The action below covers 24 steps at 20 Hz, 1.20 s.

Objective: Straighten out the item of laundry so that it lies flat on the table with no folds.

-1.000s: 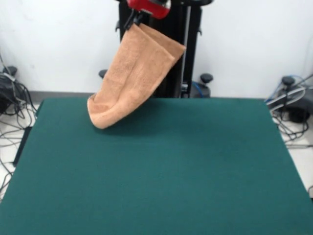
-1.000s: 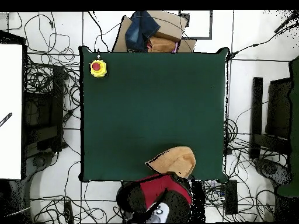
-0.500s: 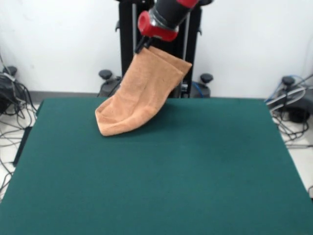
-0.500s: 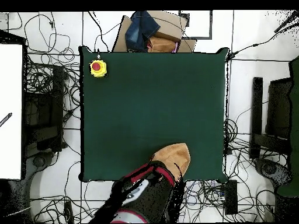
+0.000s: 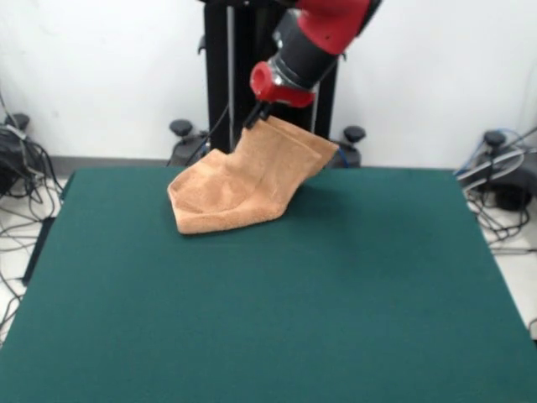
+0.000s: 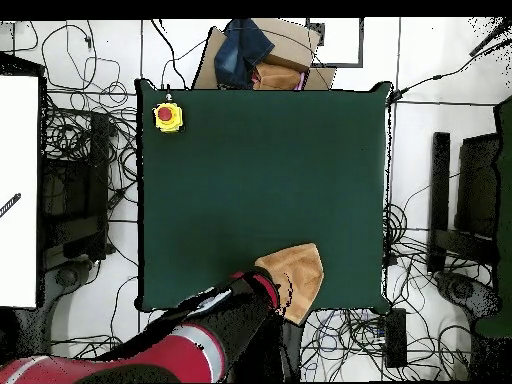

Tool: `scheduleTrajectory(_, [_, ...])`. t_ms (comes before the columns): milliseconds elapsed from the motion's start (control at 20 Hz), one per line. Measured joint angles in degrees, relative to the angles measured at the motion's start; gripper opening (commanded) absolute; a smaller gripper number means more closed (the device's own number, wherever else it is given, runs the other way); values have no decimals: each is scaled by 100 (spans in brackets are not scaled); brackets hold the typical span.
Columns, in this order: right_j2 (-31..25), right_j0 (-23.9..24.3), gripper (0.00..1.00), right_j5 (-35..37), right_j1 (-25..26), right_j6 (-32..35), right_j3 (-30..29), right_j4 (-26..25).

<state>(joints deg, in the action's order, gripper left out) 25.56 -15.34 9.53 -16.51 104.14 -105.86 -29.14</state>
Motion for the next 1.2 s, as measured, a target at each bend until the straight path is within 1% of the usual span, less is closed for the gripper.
scheduleTrajectory(100, [49, -58, 0, -70, 77, 0, 32, 122])
scheduleTrajectory(150, [111, -160, 0, -178, 200, 0, 90, 340])
scheduleTrajectory(300, [163, -239, 0, -269, 278, 0, 131, 520])
scheduleTrajectory(350, [213, -285, 0, -345, 331, 0, 146, 662])
scheduleTrajectory(500, [263, -329, 0, -410, 374, 0, 146, 810])
scheduleTrajectory(950, [393, -638, 0, -463, 487, 0, 156, 1653])
scheduleTrajectory(1200, [393, -713, 0, -484, 491, 0, 155, 1911])
